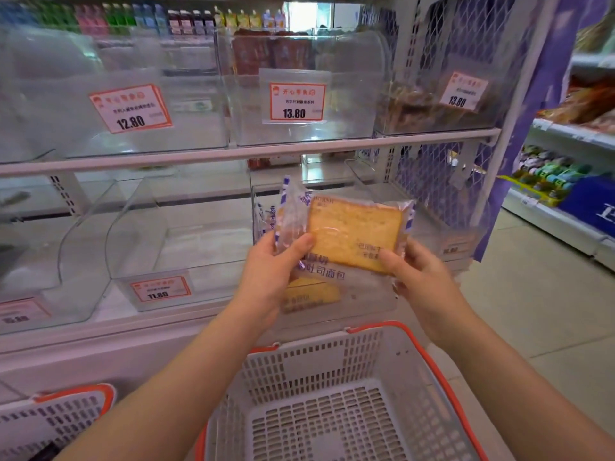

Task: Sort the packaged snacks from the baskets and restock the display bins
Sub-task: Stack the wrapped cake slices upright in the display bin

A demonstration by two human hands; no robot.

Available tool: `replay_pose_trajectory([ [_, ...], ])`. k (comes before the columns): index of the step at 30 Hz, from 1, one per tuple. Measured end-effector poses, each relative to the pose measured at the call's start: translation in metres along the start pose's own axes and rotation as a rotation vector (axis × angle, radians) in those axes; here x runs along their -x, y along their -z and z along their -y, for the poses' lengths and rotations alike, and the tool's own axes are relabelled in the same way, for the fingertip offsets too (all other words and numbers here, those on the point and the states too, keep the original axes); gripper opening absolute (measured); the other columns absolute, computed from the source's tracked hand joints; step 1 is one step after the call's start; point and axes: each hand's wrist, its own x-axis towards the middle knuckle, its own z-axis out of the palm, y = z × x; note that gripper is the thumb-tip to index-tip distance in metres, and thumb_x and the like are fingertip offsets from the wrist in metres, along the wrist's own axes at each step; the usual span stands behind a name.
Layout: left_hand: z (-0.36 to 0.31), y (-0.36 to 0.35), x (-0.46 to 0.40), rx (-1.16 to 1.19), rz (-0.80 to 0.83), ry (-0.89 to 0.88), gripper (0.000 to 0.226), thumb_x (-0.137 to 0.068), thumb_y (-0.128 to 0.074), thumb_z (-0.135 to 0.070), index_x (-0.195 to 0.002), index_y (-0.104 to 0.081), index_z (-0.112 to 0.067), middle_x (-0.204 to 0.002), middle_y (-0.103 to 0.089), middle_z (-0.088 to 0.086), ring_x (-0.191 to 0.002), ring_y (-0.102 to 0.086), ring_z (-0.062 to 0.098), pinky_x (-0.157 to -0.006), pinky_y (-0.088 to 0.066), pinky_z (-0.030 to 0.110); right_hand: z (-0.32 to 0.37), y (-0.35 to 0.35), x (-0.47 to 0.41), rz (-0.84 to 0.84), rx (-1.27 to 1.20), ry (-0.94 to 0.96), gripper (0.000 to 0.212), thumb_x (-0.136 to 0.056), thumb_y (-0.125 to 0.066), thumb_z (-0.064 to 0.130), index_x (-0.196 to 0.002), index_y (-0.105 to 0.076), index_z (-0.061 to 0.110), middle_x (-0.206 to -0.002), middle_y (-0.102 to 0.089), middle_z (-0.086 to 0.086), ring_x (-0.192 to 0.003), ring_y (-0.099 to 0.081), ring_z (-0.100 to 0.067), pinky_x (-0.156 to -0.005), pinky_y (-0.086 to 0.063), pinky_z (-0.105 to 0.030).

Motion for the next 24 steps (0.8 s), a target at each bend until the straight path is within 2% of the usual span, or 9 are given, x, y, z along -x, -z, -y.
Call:
replay_pose_trajectory([
  [1,0.002,0.0,-0.003,-0.011,0.026,0.021,0.021,-0.078,-0.069,-0.024,-0.098,-0.063,-0.022,-0.084,-0.074,-0.001,-0.078,-0.071,0.017,-0.066,-0.056,0.033,-0.003,-0.001,-0.004,0.045,-0.073,-0.026,0.035,-0.076,-0.069,0.027,-0.109,-0.06,0.016,-0.108,-0.07,-0.006,-0.096,-0.066,-0.024,-0.077,-0.054,-0.036],
  [3,0.003,0.001,-0.012,-0.055,0.086,0.022,0.035,-0.071,-0.068,-0.037,-0.103,-0.062,-0.022,-0.085,-0.074,-0.002,-0.076,-0.071,0.015,-0.066,-0.055,0.031,-0.003,0.003,-0.015,0.074,-0.098,-0.004,0.037,-0.068,-0.071,0.029,-0.102,-0.062,0.016,-0.094,-0.074,0.001,-0.084,-0.07,-0.013,-0.068,-0.056,-0.025],
  [6,-0.006,0.012,-0.036,-0.312,0.111,-0.103,0.035,-0.082,-0.056,-0.044,-0.111,-0.056,-0.023,-0.094,-0.069,-0.007,-0.077,-0.067,0.007,-0.062,-0.052,0.02,0.005,0.022,-0.035,0.007,0.02,0.108,0.014,-0.081,-0.066,0.014,-0.092,-0.061,0.02,-0.077,-0.072,0.012,-0.065,-0.065,0.003,-0.054,-0.049,-0.011],
  [8,-0.015,0.022,-0.06,-0.867,0.157,-0.249,0.032,-0.091,-0.053,-0.035,-0.119,-0.052,-0.02,-0.101,-0.063,-0.008,-0.084,-0.062,0.007,-0.071,-0.049,0.021,0.012,0.041,-0.046,-0.014,0.107,0.149,0.016,-0.083,-0.064,0.01,-0.091,-0.06,0.024,-0.077,-0.072,0.017,-0.068,-0.065,0.003,-0.057,-0.05,-0.01],
  [10,-0.018,0.024,-0.081,-1.535,0.386,-0.333,0.036,-0.09,-0.056,-0.037,-0.119,-0.052,-0.017,-0.109,-0.062,-0.001,-0.094,-0.059,0.015,-0.076,-0.047,0.028,0.018,0.057,-0.052,0.013,0.207,0.165,0.019,-0.082,-0.065,0.008,-0.091,-0.059,0.024,-0.078,-0.071,0.02,-0.07,-0.065,0.003,-0.059,-0.05,-0.009],
  [12,-0.015,0.018,-0.092,-1.915,0.577,-0.337,0.045,-0.084,-0.059,-0.048,-0.115,-0.051,-0.016,-0.114,-0.06,0.004,-0.1,-0.058,0.023,-0.073,-0.045,0.032,0.024,0.065,-0.056,0.087,0.318,0.164,0.021,-0.081,-0.067,0.008,-0.092,-0.06,0.024,-0.081,-0.072,0.019,-0.074,-0.066,0.003,-0.064,-0.05,-0.009],
  [16,-0.005,0.01,-0.111,-1.936,0.727,-0.194,0.046,-0.077,-0.066,-0.05,-0.107,-0.053,-0.018,-0.095,-0.058,0.0,-0.079,-0.048,0.017,-0.066,-0.04,0.028,0.029,0.06,-0.062,0.234,0.418,0.132,0.022,-0.08,-0.068,0.01,-0.093,-0.064,0.027,-0.086,-0.072,0.016,-0.078,-0.067,0.001,-0.067,-0.05,-0.009],
  [19,-0.003,0.012,-0.128,-1.846,0.806,-0.143,0.022,-0.082,-0.066,-0.035,-0.092,-0.06,-0.017,-0.078,-0.049,-0.007,-0.074,-0.047,0.014,-0.065,-0.039,0.025,0.024,0.045,-0.069,0.29,0.387,0.104,0.027,-0.081,-0.067,0.005,-0.094,-0.062,0.028,-0.083,-0.072,0.018,-0.077,-0.066,0.005,-0.066,-0.048,-0.007],
  [24,-0.018,0.02,-0.147,-1.673,0.746,-0.207,0.011,-0.084,-0.062,-0.019,-0.074,-0.059,-0.015,-0.064,-0.051,-0.009,-0.06,-0.047,0.008,-0.053,-0.032,0.019,0.004,0.013,-0.083,0.425,0.418,-0.071,0.023,-0.08,-0.067,0.0,-0.095,-0.062,0.017,-0.088,-0.071,0.008,-0.078,-0.066,0.001,-0.07,-0.051,-0.013],
])
